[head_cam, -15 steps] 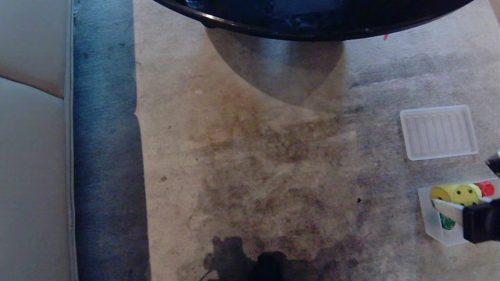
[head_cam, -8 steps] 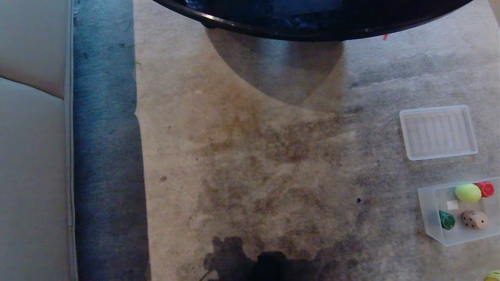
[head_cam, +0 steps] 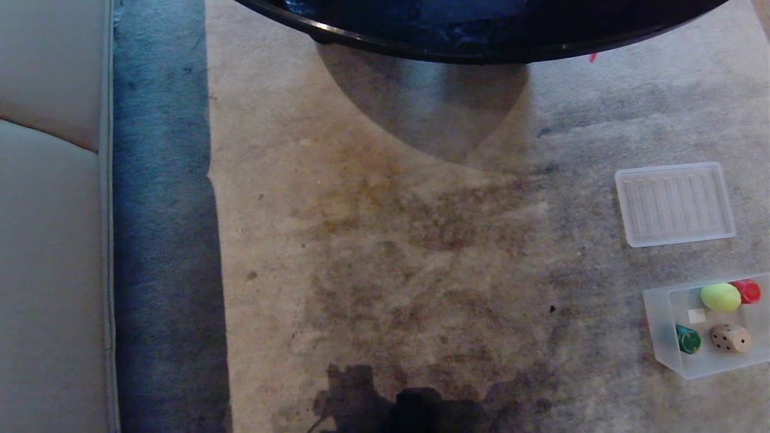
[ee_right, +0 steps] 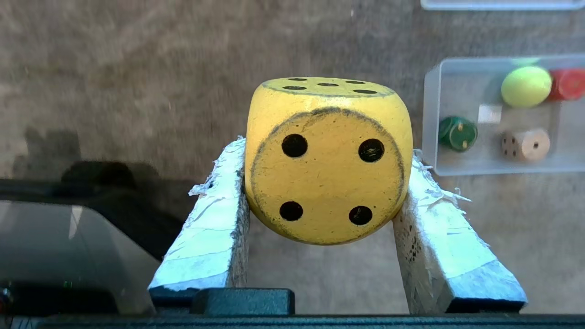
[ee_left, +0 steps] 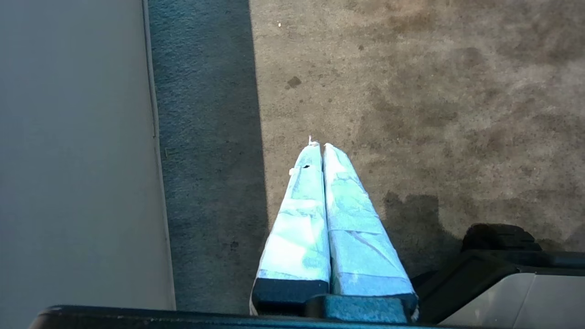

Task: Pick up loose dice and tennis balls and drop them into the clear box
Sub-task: Put the toys in the box

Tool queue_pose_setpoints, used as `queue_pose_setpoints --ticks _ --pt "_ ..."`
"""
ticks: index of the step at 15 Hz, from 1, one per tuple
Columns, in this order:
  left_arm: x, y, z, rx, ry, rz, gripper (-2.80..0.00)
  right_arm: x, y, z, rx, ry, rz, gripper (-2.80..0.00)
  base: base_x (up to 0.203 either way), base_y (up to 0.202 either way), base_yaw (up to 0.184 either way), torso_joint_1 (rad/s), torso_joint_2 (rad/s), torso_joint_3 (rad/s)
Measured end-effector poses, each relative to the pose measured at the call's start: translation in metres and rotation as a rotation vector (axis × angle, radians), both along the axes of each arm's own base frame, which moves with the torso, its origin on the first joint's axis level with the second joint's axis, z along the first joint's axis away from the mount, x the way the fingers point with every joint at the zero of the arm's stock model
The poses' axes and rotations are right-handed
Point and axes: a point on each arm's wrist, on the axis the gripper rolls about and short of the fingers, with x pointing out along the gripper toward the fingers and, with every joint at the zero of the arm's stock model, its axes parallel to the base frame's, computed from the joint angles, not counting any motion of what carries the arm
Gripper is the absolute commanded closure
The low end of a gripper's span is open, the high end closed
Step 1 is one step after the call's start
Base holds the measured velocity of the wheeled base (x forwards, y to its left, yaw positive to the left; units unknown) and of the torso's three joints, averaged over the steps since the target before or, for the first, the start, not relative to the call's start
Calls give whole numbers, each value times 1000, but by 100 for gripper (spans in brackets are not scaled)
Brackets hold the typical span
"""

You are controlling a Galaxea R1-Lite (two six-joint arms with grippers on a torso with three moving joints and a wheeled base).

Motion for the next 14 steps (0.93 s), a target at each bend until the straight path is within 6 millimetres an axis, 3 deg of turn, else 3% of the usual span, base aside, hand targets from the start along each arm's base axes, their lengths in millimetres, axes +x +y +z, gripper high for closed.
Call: queue_pose_setpoints --ticks 11,14 --pt "0 0 0 0 0 0 0 -2 0 -3 8 -15 -3 0 0 0 0 0 0 0" --pt "0 0 0 0 0 0 0 -2 0 -3 13 -14 -3 0 4 4 -105 4 2 3"
